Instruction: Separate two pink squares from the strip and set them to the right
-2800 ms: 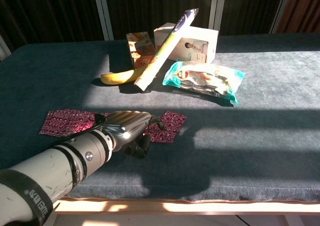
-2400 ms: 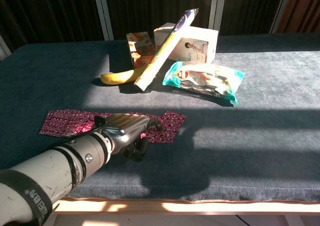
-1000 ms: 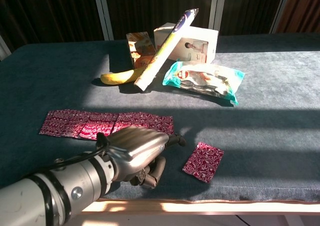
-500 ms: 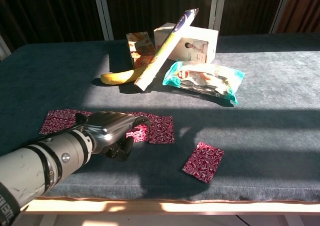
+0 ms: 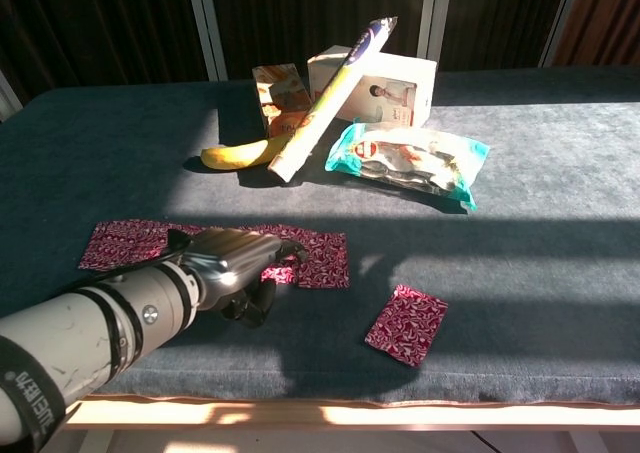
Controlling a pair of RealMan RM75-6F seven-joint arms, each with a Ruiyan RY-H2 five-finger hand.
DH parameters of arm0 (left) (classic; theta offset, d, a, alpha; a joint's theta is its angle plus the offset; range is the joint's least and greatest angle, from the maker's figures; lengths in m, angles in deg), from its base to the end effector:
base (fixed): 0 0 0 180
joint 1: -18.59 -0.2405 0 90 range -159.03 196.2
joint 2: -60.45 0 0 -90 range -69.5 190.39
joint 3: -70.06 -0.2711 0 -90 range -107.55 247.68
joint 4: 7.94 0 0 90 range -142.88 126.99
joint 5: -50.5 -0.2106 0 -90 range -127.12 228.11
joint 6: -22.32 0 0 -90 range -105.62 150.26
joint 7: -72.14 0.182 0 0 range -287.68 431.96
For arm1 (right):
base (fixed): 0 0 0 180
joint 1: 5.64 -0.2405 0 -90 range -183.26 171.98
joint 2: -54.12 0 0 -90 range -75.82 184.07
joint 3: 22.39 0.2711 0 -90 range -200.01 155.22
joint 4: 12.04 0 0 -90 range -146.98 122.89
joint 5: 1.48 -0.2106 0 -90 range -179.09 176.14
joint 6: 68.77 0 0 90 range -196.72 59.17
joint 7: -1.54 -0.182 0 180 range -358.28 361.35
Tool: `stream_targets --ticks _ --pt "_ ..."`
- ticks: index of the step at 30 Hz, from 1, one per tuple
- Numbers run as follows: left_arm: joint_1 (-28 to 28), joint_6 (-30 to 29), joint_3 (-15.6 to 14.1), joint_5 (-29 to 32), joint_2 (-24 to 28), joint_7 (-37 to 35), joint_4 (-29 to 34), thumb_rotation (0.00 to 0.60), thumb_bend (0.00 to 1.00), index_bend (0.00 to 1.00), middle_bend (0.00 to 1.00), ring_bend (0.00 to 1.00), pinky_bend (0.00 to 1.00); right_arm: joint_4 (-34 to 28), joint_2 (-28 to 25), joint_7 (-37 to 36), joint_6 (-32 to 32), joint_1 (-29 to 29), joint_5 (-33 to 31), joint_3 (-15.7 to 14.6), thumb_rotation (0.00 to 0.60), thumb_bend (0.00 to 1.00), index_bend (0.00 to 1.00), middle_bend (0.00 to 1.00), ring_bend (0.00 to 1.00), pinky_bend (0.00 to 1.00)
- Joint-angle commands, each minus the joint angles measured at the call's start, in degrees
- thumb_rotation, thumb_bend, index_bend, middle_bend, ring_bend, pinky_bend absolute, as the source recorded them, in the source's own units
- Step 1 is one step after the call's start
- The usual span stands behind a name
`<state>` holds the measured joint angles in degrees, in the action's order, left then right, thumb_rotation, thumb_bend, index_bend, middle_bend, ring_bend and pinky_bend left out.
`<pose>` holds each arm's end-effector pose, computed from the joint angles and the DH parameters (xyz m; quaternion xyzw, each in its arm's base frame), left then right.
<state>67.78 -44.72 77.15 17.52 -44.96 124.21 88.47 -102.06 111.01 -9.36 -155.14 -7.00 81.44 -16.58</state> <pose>-0.0939 0.3031 -0.1322 -0.7816 -0.4268 -0.2353 0.3893 -0.3516 -0.2102 0.2310 0.5431 -0.3948 0.3994 0.6242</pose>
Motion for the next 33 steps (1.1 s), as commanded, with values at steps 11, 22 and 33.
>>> stream_targets --ticks 11,22,33 --pt "1.6 2.1 0.2 3.3 -1.8 1.3 -2.0 0.6 0.83 0.17 1.0 1.0 1.0 0.3 -0.3 -1.0 -0.1 0.2 -0.2 0.1 0.6 0.27 0.0 0.0 0.0 0.12" --pt "4.0 5.9 2.1 3.8 -4.5 -0.8 -3.1 0.6 0.83 0.17 1.0 1.0 1.0 0.8 -0.8 -3.2 -0.4 0.6 -0.3 0.1 0.6 0.27 0.0 0.0 0.0 0.12" --pt "4.8 4.1 2.9 0.9 -5.8 -2.8 -4.1 0.6 0.82 0.15 1.0 1.0 1.0 1.7 -1.1 -4.8 -0.9 1.2 -0.1 0.0 0.6 0.27 0.0 0.0 0.0 0.12"
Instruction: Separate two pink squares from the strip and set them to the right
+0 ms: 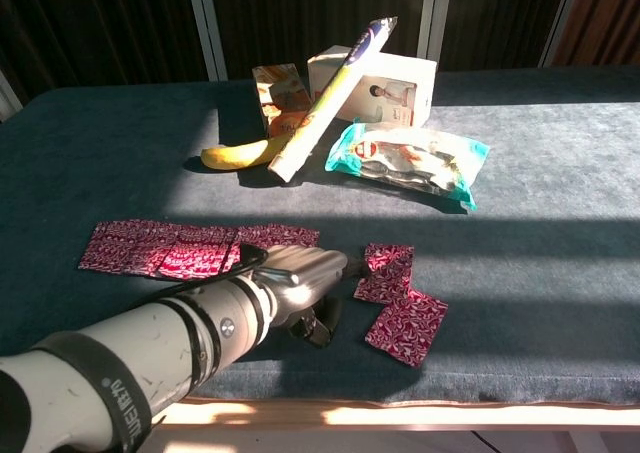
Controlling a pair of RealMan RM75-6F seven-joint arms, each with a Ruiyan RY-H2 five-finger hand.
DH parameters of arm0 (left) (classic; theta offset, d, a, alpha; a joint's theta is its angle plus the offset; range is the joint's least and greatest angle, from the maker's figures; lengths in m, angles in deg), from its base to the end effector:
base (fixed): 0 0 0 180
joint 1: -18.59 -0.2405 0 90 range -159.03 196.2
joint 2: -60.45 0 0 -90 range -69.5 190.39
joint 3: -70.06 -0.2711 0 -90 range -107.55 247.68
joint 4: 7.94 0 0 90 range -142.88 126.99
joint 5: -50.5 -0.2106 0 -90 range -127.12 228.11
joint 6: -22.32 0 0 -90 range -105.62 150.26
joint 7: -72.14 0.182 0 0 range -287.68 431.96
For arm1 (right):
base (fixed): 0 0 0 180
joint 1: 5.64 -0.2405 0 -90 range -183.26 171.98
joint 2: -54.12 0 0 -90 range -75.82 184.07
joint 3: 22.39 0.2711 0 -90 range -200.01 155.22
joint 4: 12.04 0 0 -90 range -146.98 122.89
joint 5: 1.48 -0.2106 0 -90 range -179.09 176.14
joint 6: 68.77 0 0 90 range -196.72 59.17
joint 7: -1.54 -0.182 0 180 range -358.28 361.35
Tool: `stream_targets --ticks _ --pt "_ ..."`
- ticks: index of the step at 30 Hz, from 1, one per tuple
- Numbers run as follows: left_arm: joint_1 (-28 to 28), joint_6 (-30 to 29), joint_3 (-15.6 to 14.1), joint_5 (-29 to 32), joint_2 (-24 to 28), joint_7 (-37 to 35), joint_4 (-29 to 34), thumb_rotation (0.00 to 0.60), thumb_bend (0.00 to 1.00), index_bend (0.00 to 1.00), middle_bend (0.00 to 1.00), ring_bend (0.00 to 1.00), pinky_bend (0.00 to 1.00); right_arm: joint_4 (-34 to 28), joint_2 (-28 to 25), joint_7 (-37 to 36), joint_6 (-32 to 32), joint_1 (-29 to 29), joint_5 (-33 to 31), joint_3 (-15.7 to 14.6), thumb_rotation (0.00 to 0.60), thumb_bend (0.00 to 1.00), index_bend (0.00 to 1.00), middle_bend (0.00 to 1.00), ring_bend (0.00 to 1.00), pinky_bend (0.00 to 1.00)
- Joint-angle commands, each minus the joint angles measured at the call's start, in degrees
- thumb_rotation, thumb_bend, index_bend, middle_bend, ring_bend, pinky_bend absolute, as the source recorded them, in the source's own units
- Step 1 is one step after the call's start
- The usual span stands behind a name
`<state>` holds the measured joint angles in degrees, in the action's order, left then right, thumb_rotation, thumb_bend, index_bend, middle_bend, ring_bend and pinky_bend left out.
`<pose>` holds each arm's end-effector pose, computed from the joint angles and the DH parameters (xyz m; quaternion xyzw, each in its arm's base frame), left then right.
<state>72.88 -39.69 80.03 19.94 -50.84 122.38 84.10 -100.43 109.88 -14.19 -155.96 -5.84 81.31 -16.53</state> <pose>-0.0495 0.2960 -0.1671 -0.7953 -0.4403 -0.2534 0.3308 -0.3595 -0.2030 0.2446 0.5280 -0.4030 0.4107 0.6246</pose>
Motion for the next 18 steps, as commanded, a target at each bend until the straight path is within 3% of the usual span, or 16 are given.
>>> stream_targets --ticks 1,5,10,14,16,18 --pt "-0.5 -1.2 0.0 -2.3 0.2 -1.5 0.6 0.6 0.81 0.14 1.0 1.0 1.0 0.1 0.1 0.1 -0.1 0.1 0.0 0.0 0.6 0.27 0.0 0.0 0.0 0.12" --pt "-1.4 -2.5 -0.7 -5.8 1.8 -3.1 3.2 0.6 0.73 0.11 1.0 1.0 1.0 0.0 0.2 0.4 -0.2 0.1 0.0 0.0 0.6 0.27 0.0 0.0 0.0 0.12" --pt "-4.2 -7.6 -2.8 -13.0 6.8 -4.6 10.4 0.6 0.5 0.07 1.0 1.0 1.0 -0.4 0.6 2.2 -0.2 -0.1 0.4 -0.1 0.6 0.27 0.0 0.0 0.0 0.12" --pt "-8.8 -13.5 -8.2 -22.5 15.2 -6.7 17.6 0.6 0.43 0.05 0.99 0.98 1.0 -0.9 1.0 3.8 -0.6 0.0 1.3 -0.5 0.6 0.27 0.0 0.0 0.0 0.12" --pt "-12.1 -16.2 -13.2 -28.0 21.8 -8.3 20.9 0.6 0.42 0.03 0.83 0.86 0.97 -1.1 1.4 4.9 -1.0 0.1 1.7 -0.7 0.6 0.27 0.0 0.0 0.0 0.12" --pt "-15.4 -18.4 -18.8 -33.5 29.0 -10.7 22.3 0.6 0.41 0.01 0.48 0.52 0.78 -1.5 1.8 6.1 -1.3 0.1 2.2 -0.9 0.6 0.27 0.0 0.0 0.0 0.12"
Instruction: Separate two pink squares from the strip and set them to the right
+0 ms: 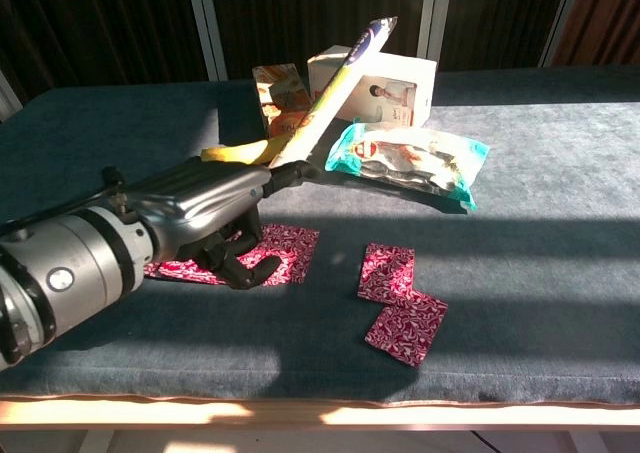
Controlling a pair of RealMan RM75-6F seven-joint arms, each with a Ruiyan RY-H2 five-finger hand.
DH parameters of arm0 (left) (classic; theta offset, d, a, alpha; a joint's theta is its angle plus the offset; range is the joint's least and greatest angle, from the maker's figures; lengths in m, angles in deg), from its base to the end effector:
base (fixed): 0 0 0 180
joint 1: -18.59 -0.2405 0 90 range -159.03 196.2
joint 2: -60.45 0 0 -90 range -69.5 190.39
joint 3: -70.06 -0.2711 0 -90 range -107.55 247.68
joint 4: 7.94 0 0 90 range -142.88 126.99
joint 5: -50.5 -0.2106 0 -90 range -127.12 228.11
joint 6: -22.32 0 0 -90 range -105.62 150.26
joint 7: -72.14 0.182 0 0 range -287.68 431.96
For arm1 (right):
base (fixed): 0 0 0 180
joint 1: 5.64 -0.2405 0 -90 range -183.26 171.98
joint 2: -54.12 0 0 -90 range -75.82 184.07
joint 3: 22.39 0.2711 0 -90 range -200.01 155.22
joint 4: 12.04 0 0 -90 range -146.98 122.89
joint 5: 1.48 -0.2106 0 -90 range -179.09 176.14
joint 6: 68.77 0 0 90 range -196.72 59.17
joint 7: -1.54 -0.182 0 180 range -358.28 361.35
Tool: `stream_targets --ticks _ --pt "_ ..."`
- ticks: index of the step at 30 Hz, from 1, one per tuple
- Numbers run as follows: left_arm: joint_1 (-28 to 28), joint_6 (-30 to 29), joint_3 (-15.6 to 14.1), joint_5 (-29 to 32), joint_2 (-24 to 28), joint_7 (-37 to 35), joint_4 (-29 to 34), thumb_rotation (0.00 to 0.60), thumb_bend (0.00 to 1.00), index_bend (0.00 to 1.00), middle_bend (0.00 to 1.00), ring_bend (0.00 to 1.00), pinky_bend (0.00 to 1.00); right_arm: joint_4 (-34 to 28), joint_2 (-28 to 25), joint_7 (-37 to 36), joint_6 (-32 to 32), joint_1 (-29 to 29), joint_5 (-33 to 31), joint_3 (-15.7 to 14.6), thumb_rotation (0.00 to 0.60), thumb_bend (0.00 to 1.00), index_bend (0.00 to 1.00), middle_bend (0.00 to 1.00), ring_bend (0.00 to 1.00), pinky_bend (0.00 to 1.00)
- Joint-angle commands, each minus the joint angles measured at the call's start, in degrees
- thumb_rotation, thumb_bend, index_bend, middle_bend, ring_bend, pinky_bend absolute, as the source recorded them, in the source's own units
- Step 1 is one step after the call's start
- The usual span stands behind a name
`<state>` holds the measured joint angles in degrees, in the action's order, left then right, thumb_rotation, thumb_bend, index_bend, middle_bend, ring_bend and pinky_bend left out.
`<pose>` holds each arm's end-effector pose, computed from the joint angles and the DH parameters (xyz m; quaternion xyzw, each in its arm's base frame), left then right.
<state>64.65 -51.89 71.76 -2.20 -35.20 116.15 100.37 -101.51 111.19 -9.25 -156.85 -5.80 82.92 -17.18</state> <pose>-0.0752 0.2907 -0.0628 -0.7714 -0.3692 -0.3536 0.3790 -0.3518 -0.2009 0.2314 0.5470 -0.3872 0.3992 0.6257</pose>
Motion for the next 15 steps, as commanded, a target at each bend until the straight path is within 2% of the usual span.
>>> stream_targets --ticks 1,2,3,4,6,9,10,15 --pt "-8.6 -6.9 -12.8 -13.4 16.2 -6.2 6.2 0.6 0.41 0.0 0.32 0.34 0.62 -0.5 0.6 1.7 -0.5 0.1 0.8 -0.4 0.6 0.27 0.0 0.0 0.0 0.12" --pt "-10.1 -7.6 -14.8 -15.7 18.8 -8.6 5.7 0.6 0.41 0.0 0.23 0.23 0.51 -0.6 0.8 2.2 -0.6 0.1 1.1 -0.5 0.6 0.27 0.0 0.0 0.0 0.12" --pt "-11.5 -8.5 -16.4 -18.4 20.8 -11.6 4.6 0.6 0.41 0.0 0.1 0.09 0.33 -0.7 1.0 2.8 -0.6 0.0 1.3 -0.6 0.6 0.27 0.0 0.0 0.0 0.12" --pt "-13.8 -10.2 -18.0 -21.3 22.7 -16.3 2.5 0.6 0.41 0.0 0.03 0.03 0.22 -0.9 1.2 3.5 -0.6 0.0 1.7 -0.8 0.6 0.27 0.0 0.0 0.0 0.12" --pt "-17.8 -13.9 -19.4 -25.1 24.1 -24.1 -2.2 0.6 0.41 0.0 0.0 0.0 0.12 -1.2 1.6 5.0 -0.6 -0.1 2.2 -1.1 0.6 0.27 0.0 0.0 0.0 0.12" --pt "-24.6 -19.9 -20.5 -29.2 24.1 -35.3 -11.2 0.6 0.41 0.0 0.0 0.0 0.06 -1.8 2.5 7.6 -0.8 -0.2 3.3 -1.6 0.6 0.27 0.0 0.0 0.0 0.12" --pt "-25.8 -20.7 -20.3 -29.4 24.0 -37.4 -12.5 0.6 0.41 0.0 0.0 0.0 0.05 -1.9 2.7 8.3 -1.0 -0.3 3.6 -1.7 0.6 0.27 0.0 0.0 0.0 0.12" --pt "-28.5 -22.3 -19.1 -33.4 24.8 -39.2 -15.5 0.6 0.41 0.0 0.0 0.0 0.03 -2.6 4.0 11.5 -0.5 -0.7 4.5 -2.2 0.6 0.27 0.0 0.0 0.0 0.12"
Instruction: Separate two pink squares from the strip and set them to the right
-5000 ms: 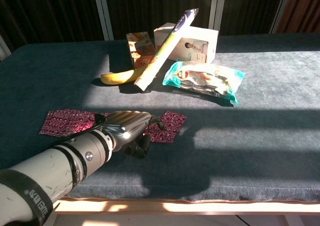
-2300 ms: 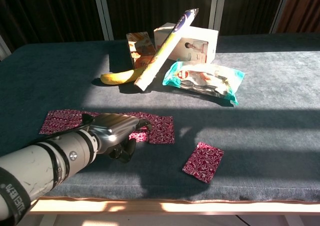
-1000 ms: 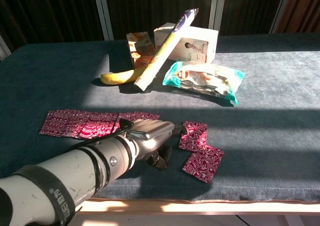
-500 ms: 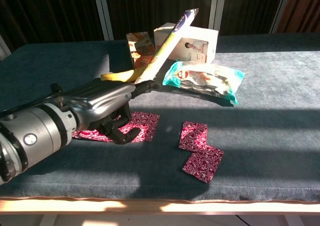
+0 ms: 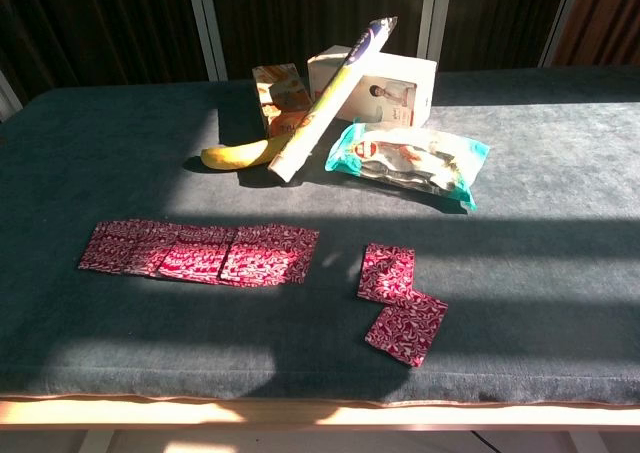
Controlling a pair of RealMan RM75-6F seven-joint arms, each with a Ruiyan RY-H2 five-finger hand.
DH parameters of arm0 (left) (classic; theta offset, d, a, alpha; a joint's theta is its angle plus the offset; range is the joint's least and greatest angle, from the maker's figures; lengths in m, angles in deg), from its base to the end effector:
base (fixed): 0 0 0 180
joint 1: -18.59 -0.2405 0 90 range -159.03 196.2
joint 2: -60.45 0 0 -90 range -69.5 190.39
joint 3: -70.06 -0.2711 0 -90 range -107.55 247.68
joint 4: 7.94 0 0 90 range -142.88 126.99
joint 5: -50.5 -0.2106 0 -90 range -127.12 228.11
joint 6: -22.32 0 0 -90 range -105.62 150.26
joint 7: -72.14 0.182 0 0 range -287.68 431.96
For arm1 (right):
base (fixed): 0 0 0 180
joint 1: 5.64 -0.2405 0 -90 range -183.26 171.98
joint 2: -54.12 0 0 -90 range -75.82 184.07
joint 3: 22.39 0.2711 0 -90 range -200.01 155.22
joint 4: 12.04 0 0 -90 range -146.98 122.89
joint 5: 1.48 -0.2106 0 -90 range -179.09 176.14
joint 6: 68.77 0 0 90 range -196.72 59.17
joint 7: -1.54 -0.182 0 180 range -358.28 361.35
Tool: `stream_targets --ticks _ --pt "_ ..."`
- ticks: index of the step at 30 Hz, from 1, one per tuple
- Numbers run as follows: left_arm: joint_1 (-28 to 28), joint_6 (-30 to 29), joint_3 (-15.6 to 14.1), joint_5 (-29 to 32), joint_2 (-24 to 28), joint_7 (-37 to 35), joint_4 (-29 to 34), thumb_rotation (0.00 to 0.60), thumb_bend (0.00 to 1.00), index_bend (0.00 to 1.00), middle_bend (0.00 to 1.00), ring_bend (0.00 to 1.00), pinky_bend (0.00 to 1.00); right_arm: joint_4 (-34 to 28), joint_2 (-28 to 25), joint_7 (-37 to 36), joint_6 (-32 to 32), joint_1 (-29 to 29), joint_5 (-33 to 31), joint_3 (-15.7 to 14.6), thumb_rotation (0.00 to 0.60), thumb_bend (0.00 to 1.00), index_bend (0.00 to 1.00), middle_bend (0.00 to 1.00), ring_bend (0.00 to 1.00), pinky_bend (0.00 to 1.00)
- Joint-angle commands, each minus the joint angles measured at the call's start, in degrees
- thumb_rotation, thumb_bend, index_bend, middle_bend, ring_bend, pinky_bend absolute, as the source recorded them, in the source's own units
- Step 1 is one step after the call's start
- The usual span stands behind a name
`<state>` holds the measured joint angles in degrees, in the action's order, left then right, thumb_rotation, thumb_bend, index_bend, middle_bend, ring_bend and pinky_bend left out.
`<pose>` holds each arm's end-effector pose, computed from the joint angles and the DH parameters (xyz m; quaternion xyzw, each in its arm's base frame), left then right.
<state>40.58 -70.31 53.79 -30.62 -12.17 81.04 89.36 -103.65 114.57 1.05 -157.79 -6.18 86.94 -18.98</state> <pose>-0.2669 0.2320 0.0870 -0.6702 -0.3836 -0.3948 0.4978 -0.3330 -0.1974 0.1975 0.5901 -0.3563 0.3784 0.6177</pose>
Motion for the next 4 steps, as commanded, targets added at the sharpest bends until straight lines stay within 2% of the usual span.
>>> stream_targets --ticks 1,4 --pt "-4.7 -3.3 -0.9 -5.1 1.9 -4.3 -4.3 0.6 0.41 0.0 0.0 0.0 0.03 -0.5 0.8 1.6 0.6 -0.4 0.6 -0.5 0.6 0.27 0.0 0.0 0.0 0.12" --pt "-5.3 -2.1 0.1 -5.4 2.5 -4.5 -4.0 0.6 0.41 0.0 0.0 0.0 0.03 -0.6 1.0 2.3 0.9 -0.6 0.6 -0.6 0.6 0.27 0.0 0.0 0.0 0.12"
